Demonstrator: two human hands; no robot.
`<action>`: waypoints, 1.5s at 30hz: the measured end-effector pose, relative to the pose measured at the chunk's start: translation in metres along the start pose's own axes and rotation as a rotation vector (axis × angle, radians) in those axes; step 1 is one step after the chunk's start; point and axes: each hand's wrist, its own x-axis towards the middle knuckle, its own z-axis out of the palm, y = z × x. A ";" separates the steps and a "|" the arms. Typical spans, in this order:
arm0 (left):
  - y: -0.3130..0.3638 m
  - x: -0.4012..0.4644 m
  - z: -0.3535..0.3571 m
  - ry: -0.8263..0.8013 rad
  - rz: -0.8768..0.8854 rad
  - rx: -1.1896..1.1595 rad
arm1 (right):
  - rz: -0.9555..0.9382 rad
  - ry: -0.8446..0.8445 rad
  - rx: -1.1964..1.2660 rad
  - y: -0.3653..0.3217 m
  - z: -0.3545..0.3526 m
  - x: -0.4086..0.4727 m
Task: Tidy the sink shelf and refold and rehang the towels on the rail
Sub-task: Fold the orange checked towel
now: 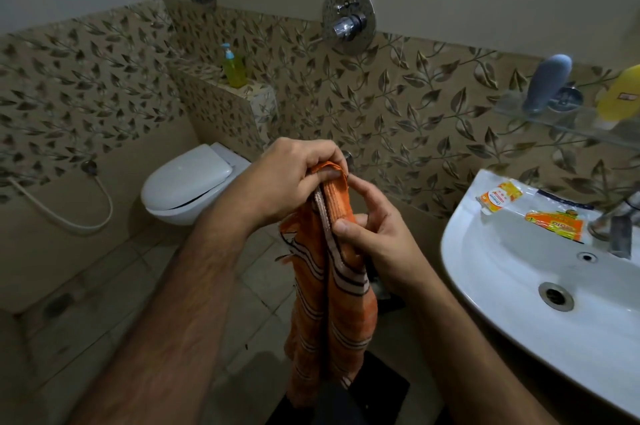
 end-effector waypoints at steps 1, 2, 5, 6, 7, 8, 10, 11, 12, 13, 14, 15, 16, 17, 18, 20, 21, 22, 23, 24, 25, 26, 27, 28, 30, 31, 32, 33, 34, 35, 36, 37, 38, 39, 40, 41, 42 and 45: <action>0.001 -0.001 -0.001 -0.006 0.011 0.011 | -0.007 -0.013 -0.012 -0.002 0.001 0.001; 0.002 -0.001 -0.002 -0.009 0.021 0.019 | -0.016 -0.009 -0.026 -0.004 0.003 0.002; 0.000 -0.003 -0.004 0.011 0.036 0.027 | -0.047 0.061 -0.077 -0.009 0.005 0.002; -0.002 -0.003 -0.004 0.034 0.034 0.027 | -0.050 0.087 -0.098 -0.010 0.004 0.002; -0.003 -0.004 -0.004 0.062 0.031 0.024 | -0.052 0.106 -0.114 -0.011 0.004 0.002; -0.005 -0.004 -0.004 0.090 0.031 0.022 | -0.050 0.119 -0.129 -0.012 0.004 0.002; -0.005 -0.003 0.000 0.133 0.046 0.022 | -0.008 0.119 -0.148 -0.012 0.003 0.002; -0.004 -0.002 0.001 0.148 0.056 0.018 | 0.034 0.107 -0.152 -0.010 0.003 0.003; -0.003 -0.002 0.003 0.163 0.063 0.009 | 0.087 0.088 -0.164 -0.008 0.002 0.004; -0.003 -0.001 0.003 0.177 0.066 -0.004 | 0.146 0.061 -0.197 -0.004 0.000 0.005; -0.003 0.000 0.002 0.189 0.068 -0.019 | 0.192 0.036 -0.243 0.000 -0.002 0.004; -0.003 0.001 0.001 0.195 0.067 -0.031 | 0.215 0.026 -0.276 0.003 -0.004 0.003; -0.005 0.001 0.000 0.195 0.063 -0.040 | 0.226 0.036 -0.274 0.006 -0.005 0.002; -0.007 0.001 -0.001 0.196 0.057 -0.050 | 0.232 0.058 -0.240 0.007 -0.008 0.000; -0.009 0.000 -0.002 0.201 0.045 -0.060 | 0.240 0.078 -0.197 0.008 -0.010 -0.001; -0.015 -0.002 -0.003 0.221 0.012 -0.086 | 0.238 0.100 -0.138 0.006 -0.017 -0.004; -0.017 -0.003 -0.003 0.234 -0.001 -0.094 | 0.235 0.109 -0.126 0.004 -0.020 -0.004; -0.019 -0.003 -0.003 0.248 -0.009 -0.101 | 0.237 0.122 -0.124 0.002 -0.022 -0.005; -0.021 -0.004 -0.003 0.261 -0.015 -0.111 | 0.237 0.133 -0.127 0.000 -0.024 -0.006; -0.023 -0.004 -0.003 0.273 -0.022 -0.128 | 0.234 0.149 -0.135 -0.003 -0.025 -0.006; -0.024 -0.005 -0.003 0.284 -0.033 -0.146 | 0.225 0.173 -0.149 -0.006 -0.025 -0.007; -0.025 -0.005 -0.003 0.300 -0.042 -0.158 | 0.209 0.201 -0.159 -0.010 -0.025 -0.009; -0.026 -0.006 -0.003 0.322 -0.048 -0.165 | 0.181 0.234 -0.163 -0.013 -0.024 -0.010; -0.027 -0.007 -0.003 0.351 -0.054 -0.173 | 0.143 0.268 -0.165 -0.018 -0.022 -0.011; -0.028 -0.008 -0.002 0.420 -0.072 -0.221 | 0.063 0.313 -0.241 -0.023 -0.018 -0.015; -0.027 -0.008 -0.001 0.453 -0.082 -0.255 | 0.043 0.312 -0.314 -0.023 -0.016 -0.018; -0.027 -0.007 0.000 0.485 -0.091 -0.281 | 0.049 0.296 -0.388 -0.022 -0.012 -0.019; -0.027 -0.006 0.002 0.508 -0.102 -0.295 | 0.079 0.273 -0.448 -0.018 -0.009 -0.021; -0.027 -0.006 0.003 0.520 -0.115 -0.300 | 0.122 0.253 -0.489 -0.014 -0.006 -0.022; -0.029 -0.005 0.004 0.520 -0.129 -0.301 | 0.158 0.252 -0.512 -0.011 -0.005 -0.022; -0.032 -0.005 0.005 0.515 -0.144 -0.301 | 0.182 0.273 -0.516 -0.011 -0.005 -0.021; -0.036 -0.006 0.006 0.516 -0.163 -0.311 | 0.199 0.306 -0.515 -0.011 -0.007 -0.018; -0.040 -0.008 0.007 0.524 -0.184 -0.327 | 0.218 0.337 -0.514 -0.013 -0.010 -0.016; -0.043 -0.010 0.007 0.538 -0.202 -0.340 | 0.239 0.354 -0.521 -0.015 -0.012 -0.014; -0.047 -0.011 0.008 0.549 -0.216 -0.348 | 0.260 0.358 -0.535 -0.017 -0.015 -0.013; -0.051 -0.013 0.008 0.555 -0.232 -0.365 | 0.275 0.356 -0.549 -0.020 -0.017 -0.013; -0.054 -0.014 0.009 0.556 -0.252 -0.392 | 0.281 0.360 -0.551 -0.022 -0.019 -0.013; -0.075 -0.022 0.019 0.513 -0.391 -0.405 | 0.214 0.433 -0.494 -0.032 -0.020 -0.012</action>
